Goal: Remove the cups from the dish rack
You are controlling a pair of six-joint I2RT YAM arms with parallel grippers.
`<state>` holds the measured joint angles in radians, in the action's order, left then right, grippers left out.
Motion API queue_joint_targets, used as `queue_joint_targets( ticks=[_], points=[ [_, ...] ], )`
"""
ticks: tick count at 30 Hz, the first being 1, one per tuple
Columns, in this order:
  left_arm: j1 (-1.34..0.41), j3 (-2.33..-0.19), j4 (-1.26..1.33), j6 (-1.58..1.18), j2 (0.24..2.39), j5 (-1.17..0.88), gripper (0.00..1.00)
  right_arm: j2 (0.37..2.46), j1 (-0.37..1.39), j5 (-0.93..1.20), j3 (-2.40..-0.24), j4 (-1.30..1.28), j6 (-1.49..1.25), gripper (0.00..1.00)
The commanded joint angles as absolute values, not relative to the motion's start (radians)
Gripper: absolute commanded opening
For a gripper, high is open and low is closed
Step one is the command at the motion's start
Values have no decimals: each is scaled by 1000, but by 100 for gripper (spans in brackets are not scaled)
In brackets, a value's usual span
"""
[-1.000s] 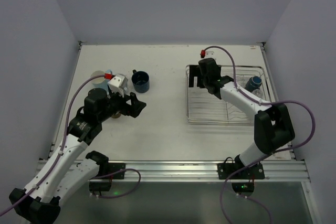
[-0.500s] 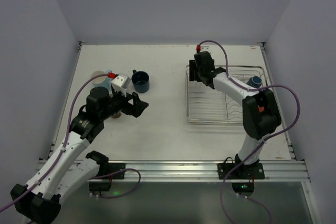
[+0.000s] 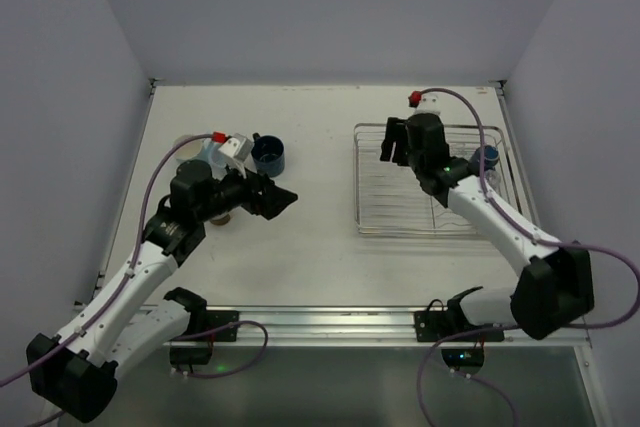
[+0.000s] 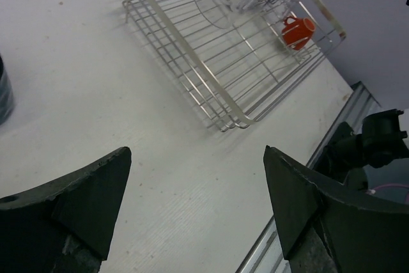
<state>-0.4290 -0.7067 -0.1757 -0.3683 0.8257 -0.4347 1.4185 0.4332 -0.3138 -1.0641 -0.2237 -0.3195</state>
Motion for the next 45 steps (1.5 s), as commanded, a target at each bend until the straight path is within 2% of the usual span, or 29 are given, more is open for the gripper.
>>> queue_joint_targets(
  ticks=[1,5,10,13,20,26,29,30,32,33,34,35,36,37,38,45],
  points=[
    [-446,-677,53,-535,876,-578,88,1229,430,-266,-991,-114,-400,28],
    [-479,-638,272,-644,940,-624,88,1033,431,-123,-858,-36,-508,28],
    [-538,-629,487,-770,1048,-646,88,824,431,190,-750,133,-693,28],
    [-583,-646,593,-816,1109,-641,88,801,430,335,-710,228,-782,28],
    [-653,-678,715,-851,1187,-618,87,834,433,455,-640,369,-885,29],
    [-681,-670,820,-888,1226,-609,76,893,436,508,-588,471,-953,29],
    [-690,-670,856,-900,1239,-597,61,922,436,528,-557,530,-989,29],
    [-693,-672,861,-902,1247,-594,45,936,436,537,-549,547,-999,29],
    [-696,-675,865,-900,1255,-584,25,948,437,545,-535,575,-1019,29],
    [-696,-676,864,-899,1253,-581,5,956,436,542,-531,580,-1022,29],
    [-695,-676,859,-894,1250,-571,0,956,436,537,-526,583,-1026,36],
    [-695,-678,835,-885,1247,-565,0,957,436,534,-519,587,-1028,46],
    [-695,-681,810,-856,1232,-557,0,957,437,531,-517,586,-1026,60],
    [-695,-701,770,-836,1223,-525,0,956,436,528,-515,584,-1020,88],
    [-696,-722,650,-806,1212,-496,0,953,434,523,-517,562,-1014,99],
    [-695,-997,-4,-485,1195,-119,0,844,434,329,-548,278,-859,99]
  ],
)
